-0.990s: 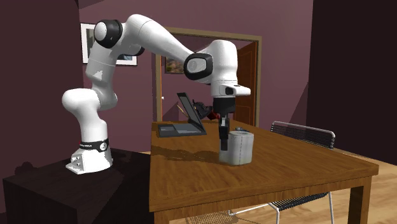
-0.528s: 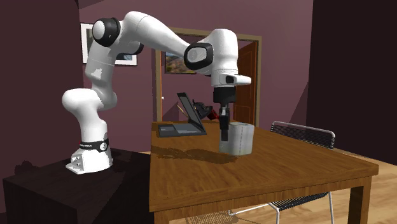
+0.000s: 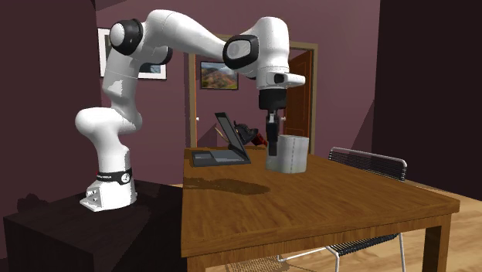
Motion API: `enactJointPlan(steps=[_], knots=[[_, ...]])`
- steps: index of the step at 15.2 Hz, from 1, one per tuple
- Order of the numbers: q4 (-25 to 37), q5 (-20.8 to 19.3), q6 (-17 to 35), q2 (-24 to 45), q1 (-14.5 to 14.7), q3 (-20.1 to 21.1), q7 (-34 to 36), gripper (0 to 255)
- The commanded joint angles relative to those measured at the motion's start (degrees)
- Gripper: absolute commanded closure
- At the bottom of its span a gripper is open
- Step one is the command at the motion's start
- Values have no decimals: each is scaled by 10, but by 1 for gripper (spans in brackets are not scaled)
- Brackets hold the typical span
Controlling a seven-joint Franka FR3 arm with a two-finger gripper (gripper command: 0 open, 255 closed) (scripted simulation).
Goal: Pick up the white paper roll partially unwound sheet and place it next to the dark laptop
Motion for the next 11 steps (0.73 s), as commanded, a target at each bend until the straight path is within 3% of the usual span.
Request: enactJointPlan(steps=[1,11], knots=[[9,-1,-14,-5,1,0,1,255],[69,-2,-86,-17,0,-1,2,255]])
